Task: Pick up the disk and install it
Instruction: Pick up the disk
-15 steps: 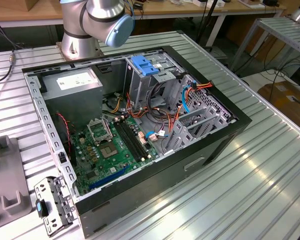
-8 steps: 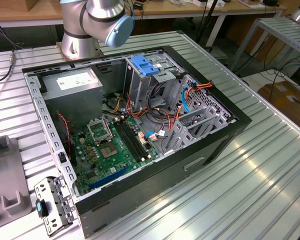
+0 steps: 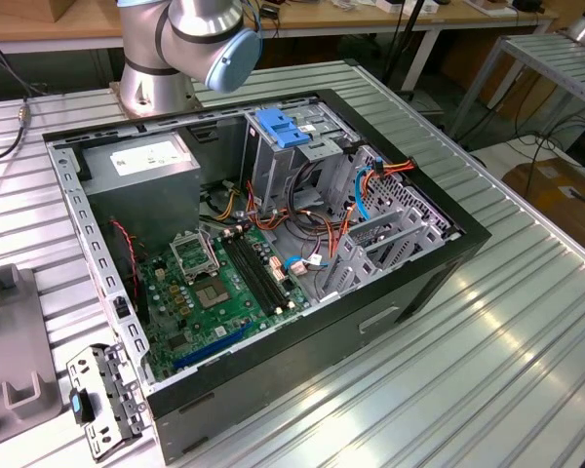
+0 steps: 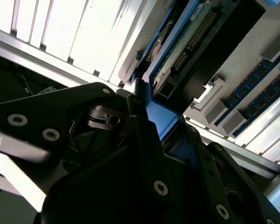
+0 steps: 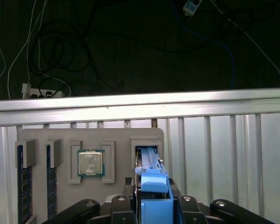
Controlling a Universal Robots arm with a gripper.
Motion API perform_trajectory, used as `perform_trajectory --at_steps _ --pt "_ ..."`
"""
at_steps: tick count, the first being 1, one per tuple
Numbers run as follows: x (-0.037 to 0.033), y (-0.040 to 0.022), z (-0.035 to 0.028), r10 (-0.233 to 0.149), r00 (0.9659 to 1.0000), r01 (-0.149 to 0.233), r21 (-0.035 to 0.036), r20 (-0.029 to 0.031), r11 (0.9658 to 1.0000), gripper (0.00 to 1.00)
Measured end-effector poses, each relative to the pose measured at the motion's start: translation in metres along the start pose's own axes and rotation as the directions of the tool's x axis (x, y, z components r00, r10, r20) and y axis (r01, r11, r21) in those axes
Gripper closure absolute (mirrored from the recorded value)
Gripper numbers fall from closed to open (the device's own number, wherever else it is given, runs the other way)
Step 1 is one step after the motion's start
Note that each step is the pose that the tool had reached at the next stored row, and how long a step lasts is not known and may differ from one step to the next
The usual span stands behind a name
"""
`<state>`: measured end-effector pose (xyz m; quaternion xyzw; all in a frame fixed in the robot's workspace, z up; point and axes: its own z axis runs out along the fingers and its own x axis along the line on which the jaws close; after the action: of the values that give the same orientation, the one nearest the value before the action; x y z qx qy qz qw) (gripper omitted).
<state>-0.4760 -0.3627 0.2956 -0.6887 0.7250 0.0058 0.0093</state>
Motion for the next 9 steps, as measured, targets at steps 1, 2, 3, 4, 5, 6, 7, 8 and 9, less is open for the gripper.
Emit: perform_trajectory --at_steps 1,2,3,4,5,6,7,8,9 --pt "0.0000 0.0000 -0.0005 0.000 1.0000 0.000 0.0000 0.0000 1.0000 0.63" --pt "0.0000 0.0000 -0.0011 0.000 1.0000 0.000 0.0000 0.0000 1.0000 0.63" --pt "-0.0001 0.0000 -0.0018 0.000 1.0000 0.000 0.0001 0.0001 1.0000 0.63" --pt "-0.0001 0.0000 -0.0027 0.000 1.0000 0.000 0.0000 0.0000 1.0000 0.63" --pt "-0.0001 -0.0001 -0.0032 0.000 1.0000 0.000 0.0001 0.0000 1.0000 0.63" --pt "-0.0001 -0.0001 -0.0037 0.000 1.0000 0.000 0.0002 0.0000 1.0000 0.63" --pt "-0.0001 -0.0001 -0.0043 0.000 1.0000 0.000 0.0000 -0.0002 1.0000 0.63" --pt "-0.0001 -0.0001 -0.0049 0.000 1.0000 0.000 0.0000 -0.0003 1.0000 0.63" --pt "-0.0002 -0.0002 -0.0053 0.000 1.0000 0.000 0.0001 -0.0004 1.0000 0.63"
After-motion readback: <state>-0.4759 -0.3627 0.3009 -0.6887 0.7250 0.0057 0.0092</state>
